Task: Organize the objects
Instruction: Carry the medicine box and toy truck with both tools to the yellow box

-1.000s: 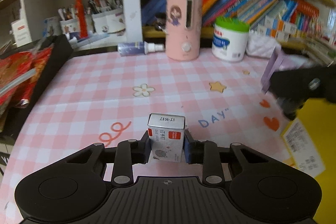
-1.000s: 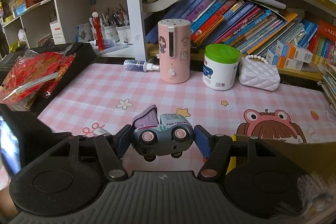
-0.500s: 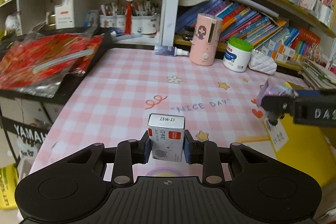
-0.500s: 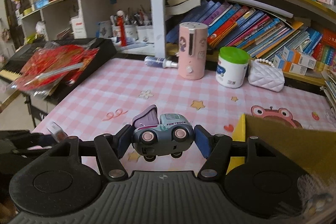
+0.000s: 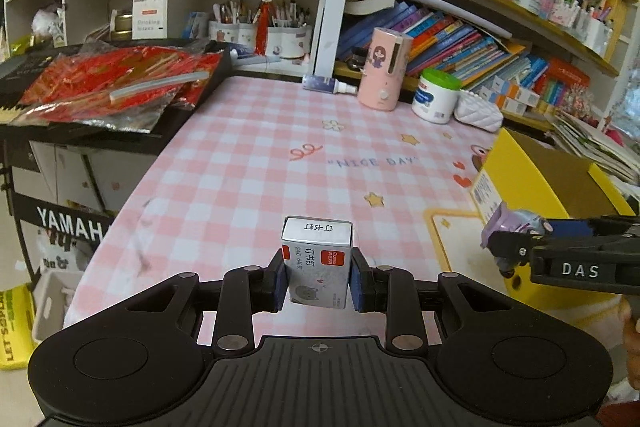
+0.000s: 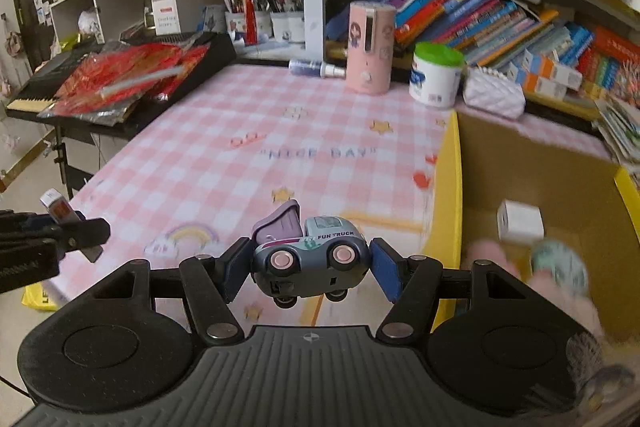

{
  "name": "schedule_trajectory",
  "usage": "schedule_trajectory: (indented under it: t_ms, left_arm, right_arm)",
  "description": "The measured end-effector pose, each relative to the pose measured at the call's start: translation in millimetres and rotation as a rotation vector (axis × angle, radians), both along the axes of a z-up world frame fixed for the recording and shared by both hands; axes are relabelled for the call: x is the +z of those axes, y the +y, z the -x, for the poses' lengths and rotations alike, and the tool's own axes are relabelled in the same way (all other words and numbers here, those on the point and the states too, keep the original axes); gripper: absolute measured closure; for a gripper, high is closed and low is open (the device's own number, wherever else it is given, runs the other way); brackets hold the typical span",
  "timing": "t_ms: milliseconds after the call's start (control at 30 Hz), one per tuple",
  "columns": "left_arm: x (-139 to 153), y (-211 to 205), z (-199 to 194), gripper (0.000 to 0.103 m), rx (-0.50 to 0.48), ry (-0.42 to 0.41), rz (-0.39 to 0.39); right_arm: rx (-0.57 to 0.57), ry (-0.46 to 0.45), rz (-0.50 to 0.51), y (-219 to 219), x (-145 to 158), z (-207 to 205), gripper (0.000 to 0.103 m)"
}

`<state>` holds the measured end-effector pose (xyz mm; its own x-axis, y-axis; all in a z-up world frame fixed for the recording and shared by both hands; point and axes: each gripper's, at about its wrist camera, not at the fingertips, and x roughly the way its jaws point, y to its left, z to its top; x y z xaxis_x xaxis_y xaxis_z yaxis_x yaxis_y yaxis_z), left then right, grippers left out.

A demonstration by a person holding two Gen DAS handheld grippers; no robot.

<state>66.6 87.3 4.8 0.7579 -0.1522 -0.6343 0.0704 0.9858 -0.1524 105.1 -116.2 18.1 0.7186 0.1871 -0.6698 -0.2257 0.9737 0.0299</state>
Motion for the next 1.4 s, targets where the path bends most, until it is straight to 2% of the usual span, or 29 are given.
schedule_trajectory:
  t_ms: [467, 733, 1000, 1400]
  left_arm:
    - [6, 3, 69, 0.075, -0.024, -0.01, -0.001]
    - [3, -9, 94, 0.075, -0.081, -0.002, -0.013]
    - [2, -29, 108, 0.075, -0.173, -0.002, -0.015]
    - [3, -70, 105, 0.075, -0.317, -0.009, -0.018]
  right_arm:
    - [-0.063, 0.039, -0.038, -1, -7, 74, 0.042]
    - [-0.097, 0.062, -0.055, -8, -15, 108, 0.042]
    - [-0.198, 0.093, -0.074, -28, -22, 142, 0.042]
    - [-0.357, 0.1, -0.086, -71, -23, 170, 0.042]
